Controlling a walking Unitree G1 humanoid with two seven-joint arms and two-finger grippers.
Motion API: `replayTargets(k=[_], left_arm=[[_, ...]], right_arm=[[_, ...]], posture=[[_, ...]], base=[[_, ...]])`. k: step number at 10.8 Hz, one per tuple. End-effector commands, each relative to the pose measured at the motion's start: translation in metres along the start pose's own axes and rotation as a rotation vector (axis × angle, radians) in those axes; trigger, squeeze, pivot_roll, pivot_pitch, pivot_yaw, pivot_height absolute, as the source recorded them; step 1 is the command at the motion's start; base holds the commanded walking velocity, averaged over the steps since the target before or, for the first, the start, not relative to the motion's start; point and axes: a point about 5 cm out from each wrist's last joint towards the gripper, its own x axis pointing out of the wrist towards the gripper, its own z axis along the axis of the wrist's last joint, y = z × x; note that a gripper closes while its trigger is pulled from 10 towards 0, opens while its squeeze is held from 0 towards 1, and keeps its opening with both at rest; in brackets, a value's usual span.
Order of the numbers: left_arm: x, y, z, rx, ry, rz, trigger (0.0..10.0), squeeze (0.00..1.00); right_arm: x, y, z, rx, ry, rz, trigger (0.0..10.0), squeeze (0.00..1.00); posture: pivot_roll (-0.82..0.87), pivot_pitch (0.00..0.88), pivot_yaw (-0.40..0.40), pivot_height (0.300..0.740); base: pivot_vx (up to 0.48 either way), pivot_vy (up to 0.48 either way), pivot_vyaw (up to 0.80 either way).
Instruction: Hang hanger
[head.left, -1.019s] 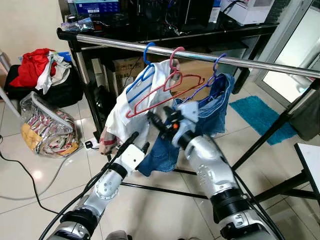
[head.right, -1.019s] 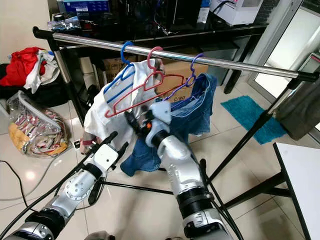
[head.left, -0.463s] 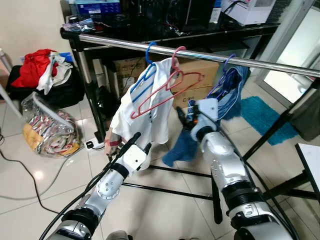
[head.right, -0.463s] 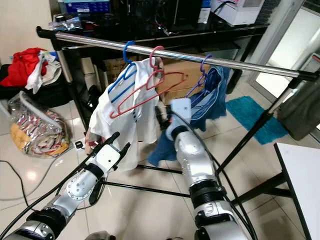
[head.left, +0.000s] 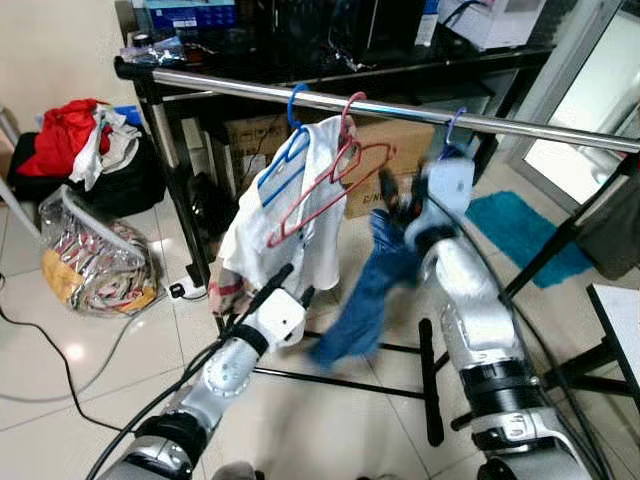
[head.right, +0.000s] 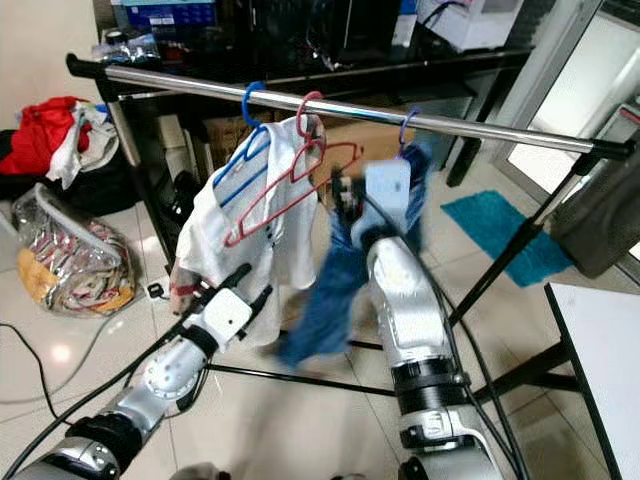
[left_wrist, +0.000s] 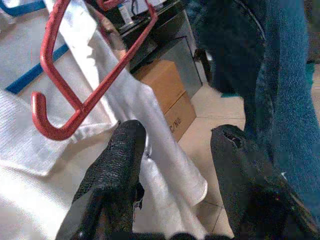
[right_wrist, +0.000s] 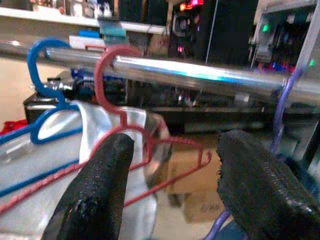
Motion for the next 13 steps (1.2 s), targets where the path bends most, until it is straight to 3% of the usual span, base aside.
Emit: replayTargets(k=[1, 3, 5, 6, 7, 12, 13], left_arm=[[0.004, -0.003, 0.003, 0.010, -0.012, -0.018, 10.0, 0.00], [0.006, -0.003, 0.005, 0.008, -0.015, -0.015, 10.0, 0.00], [0.006, -0.006, 0.004, 0.006, -0.013, -0.024, 10.0, 0.00], [0.006, -0.009, 0.005, 0.005, -0.017, -0.032, 10.0, 0.00], [0.005, -0.012, 0.005, 0.005, -0.021, -0.038, 10.0, 0.00], [0.005, -0.016, 0.005, 0.015, -0.021, -0.049, 10.0, 0.00], [0.005, -0.016, 0.006, 0.018, -0.024, -0.051, 10.0, 0.00]], right_arm=[[0.002, 0.003, 0.008, -0.052, -0.020, -0.002, 10.0, 0.00], [-0.001, 0.008, 0.006, -0.017, 0.019, 0.021, 10.0, 0.00], [-0.004, 0.014, -0.008, -0.044, 0.116, 0.048, 10.0, 0.00], [-0.004, 0.011, -0.020, 0.019, 0.212, 0.003, 10.0, 0.00], [-0.003, 0.000, -0.024, 0.003, 0.248, -0.056, 10.0, 0.00], [-0.003, -0.021, -0.021, -0.022, 0.247, -0.203, 10.0, 0.00], [-0.001, -0.015, -0.017, 0.022, 0.230, -0.182, 10.0, 0.00]], posture=[[0.13, 0.000, -0.055, 0.740], [0.12, 0.000, -0.059, 0.740], [0.11, 0.000, -0.060, 0.740], [0.11, 0.000, -0.061, 0.740], [0.11, 0.000, -0.061, 0.740], [0.12, 0.000, -0.071, 0.740], [0.12, 0.000, -0.070, 0.740]], base=[[0.000, 0.000, 0.00], [0.000, 0.000, 0.00], [0.000, 0.000, 0.00], [0.000, 0.000, 0.00], [0.000, 0.000, 0.00], [0.000, 0.000, 0.00], [0.000, 0.000, 0.00]])
